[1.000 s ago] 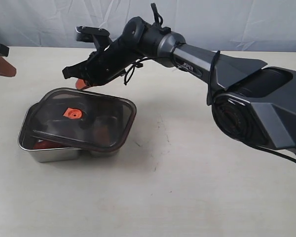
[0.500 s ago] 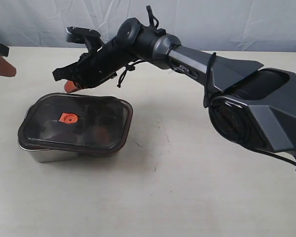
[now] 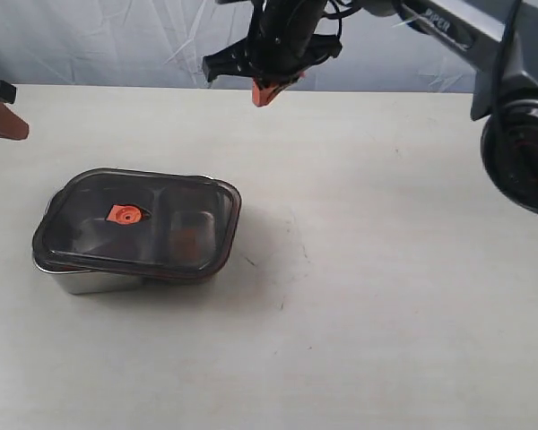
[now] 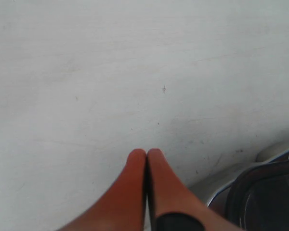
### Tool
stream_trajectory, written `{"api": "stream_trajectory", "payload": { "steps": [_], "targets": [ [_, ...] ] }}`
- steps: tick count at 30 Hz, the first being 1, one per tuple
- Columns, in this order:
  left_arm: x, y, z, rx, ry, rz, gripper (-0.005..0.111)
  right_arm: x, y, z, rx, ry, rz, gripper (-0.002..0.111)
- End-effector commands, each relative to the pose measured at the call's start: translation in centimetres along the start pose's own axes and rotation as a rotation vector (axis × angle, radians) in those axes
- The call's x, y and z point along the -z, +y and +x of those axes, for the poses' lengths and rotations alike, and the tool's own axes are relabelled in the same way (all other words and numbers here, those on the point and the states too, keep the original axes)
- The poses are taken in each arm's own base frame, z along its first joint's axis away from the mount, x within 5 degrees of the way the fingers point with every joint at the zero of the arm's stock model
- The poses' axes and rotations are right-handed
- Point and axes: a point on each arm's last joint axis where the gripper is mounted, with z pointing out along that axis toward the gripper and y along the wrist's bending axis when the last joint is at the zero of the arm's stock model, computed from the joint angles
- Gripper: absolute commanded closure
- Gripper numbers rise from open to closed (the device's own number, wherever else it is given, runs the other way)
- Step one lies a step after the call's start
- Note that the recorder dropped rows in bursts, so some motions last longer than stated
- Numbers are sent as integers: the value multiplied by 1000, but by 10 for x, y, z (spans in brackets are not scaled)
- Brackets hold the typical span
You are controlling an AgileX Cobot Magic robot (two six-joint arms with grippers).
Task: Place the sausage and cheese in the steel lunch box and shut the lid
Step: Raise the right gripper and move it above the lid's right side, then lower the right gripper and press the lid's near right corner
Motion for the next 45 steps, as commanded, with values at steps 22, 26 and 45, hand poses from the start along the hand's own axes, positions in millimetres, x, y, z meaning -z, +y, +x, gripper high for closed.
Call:
{"api": "stream_trajectory", "payload": {
  "steps": [22,26,45],
  "targets": [
    [0,0,0,1,-3,0,106,-50,38,67,-10,327,-193,108],
    [0,0,0,3,-2,1,106,-50,42,68,-2,328,-195,108],
    [0,-8,-1,-54,-13,83,106,54,48,71,40,172,-233,108]
  ]
}}
